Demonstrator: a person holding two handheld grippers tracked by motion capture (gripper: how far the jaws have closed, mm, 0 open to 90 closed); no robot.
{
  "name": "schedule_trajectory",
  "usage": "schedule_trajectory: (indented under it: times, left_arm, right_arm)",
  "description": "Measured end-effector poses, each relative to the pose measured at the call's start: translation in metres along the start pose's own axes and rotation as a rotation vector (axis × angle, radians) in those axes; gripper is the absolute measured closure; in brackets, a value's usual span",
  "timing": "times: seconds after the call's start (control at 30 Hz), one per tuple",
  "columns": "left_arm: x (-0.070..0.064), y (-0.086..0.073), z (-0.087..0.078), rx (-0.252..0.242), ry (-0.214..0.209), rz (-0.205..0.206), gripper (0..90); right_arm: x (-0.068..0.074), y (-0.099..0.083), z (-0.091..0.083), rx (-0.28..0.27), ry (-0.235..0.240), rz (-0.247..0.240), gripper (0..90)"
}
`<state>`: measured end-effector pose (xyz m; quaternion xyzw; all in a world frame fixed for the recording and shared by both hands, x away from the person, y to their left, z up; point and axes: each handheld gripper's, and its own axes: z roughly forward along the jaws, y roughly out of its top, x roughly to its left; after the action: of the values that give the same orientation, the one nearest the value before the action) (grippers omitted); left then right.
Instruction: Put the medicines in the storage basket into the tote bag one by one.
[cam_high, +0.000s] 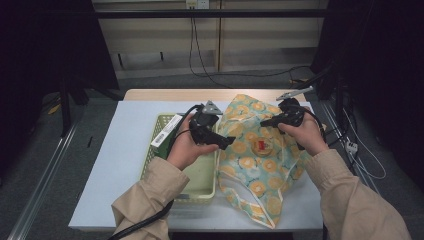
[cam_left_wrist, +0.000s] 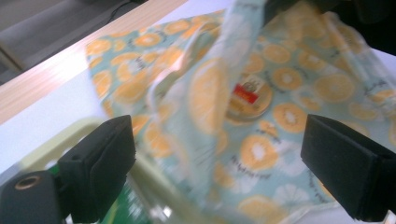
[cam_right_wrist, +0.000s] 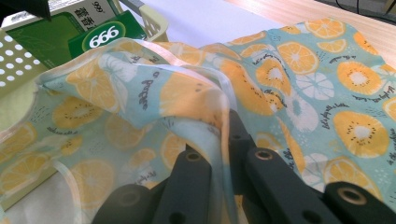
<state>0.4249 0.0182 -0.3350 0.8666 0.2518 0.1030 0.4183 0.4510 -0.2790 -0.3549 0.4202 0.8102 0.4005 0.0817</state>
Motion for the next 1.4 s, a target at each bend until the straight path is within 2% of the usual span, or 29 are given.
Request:
schedule_trajectory:
  times: [0.1,0.33,0.53,0.6,0.73,0.93,1.13,1.2,1.23,1.3,1.4]
  left_arm:
    - [0.008,-0.007,-0.006,0.011,0.026,-0.003,9.7]
    - [0.026,-0.022,-0.014,0.015,0.077,-0.047,9.1]
    - [0.037,-0.036,-0.010,0.049,0.119,-0.071,8.6]
    - [0.040,-0.040,-0.007,0.058,0.121,-0.084,8.4]
    - [0.043,-0.046,-0.003,0.069,0.142,-0.101,8.3]
    - [0.043,-0.048,0.008,0.078,0.166,-0.105,7.8]
    - [0.045,-0.050,0.020,0.114,0.208,-0.114,6.5]
    - [0.045,-0.052,0.025,0.112,0.223,-0.121,5.9]
    - [0.045,-0.052,0.026,0.126,0.229,-0.112,5.8]
    - [0.047,-0.053,0.029,0.129,0.224,-0.126,4.9]
    - [0.048,-0.055,0.035,0.136,0.241,-0.143,2.4]
  right_arm:
    - [0.001,0.000,0.001,0.004,0.002,-0.002,89.4]
    - [0.001,0.000,0.000,0.001,0.003,-0.004,89.3]
    - [0.001,-0.001,0.000,0.001,0.005,-0.003,89.4]
    - [0.001,-0.002,0.000,0.004,0.004,-0.003,89.4]
    - [0.000,-0.002,0.000,0.001,0.005,-0.004,89.4]
    - [0.000,-0.002,0.000,0.001,0.005,-0.004,89.4]
    - [0.001,-0.002,0.001,0.006,0.008,-0.017,89.4]
    - [0.002,-0.002,0.001,0.005,0.011,-0.017,89.3]
    - [0.002,-0.002,0.001,0.005,0.011,-0.020,89.4]
    - [0.001,-0.002,0.002,0.005,0.015,-0.018,89.3]
    - [0.001,-0.003,0.002,0.004,0.015,-0.016,89.4]
